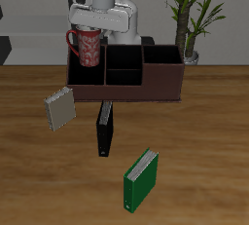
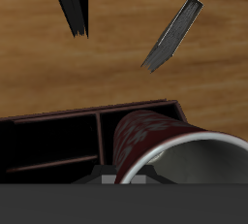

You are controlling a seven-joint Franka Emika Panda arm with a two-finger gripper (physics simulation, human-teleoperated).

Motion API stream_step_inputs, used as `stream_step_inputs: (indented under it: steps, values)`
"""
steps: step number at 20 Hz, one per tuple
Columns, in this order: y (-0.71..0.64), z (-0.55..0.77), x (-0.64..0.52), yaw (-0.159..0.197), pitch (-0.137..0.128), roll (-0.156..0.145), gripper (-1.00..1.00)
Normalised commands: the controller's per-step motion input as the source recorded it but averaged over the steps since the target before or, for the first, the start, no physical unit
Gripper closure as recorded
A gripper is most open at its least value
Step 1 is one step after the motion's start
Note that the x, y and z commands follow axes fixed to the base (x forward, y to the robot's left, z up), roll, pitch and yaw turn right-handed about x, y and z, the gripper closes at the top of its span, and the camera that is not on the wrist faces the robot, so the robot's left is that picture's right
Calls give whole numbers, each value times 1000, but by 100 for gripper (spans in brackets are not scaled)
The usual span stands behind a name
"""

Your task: Place the red mug into the back desk caddy's left compartment

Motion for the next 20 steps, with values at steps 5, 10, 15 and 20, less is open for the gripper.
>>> stream_step_inputs:
  steps: [5, 10, 15, 20]
  values:
    - [-46, -176, 52, -38, 9, -25, 100]
    - [-33, -247, 28, -25, 37, 1, 100]
    - [22, -217, -53, -25, 22, 14, 100]
    - [-16, -91, -32, -11, -2, -4, 100]
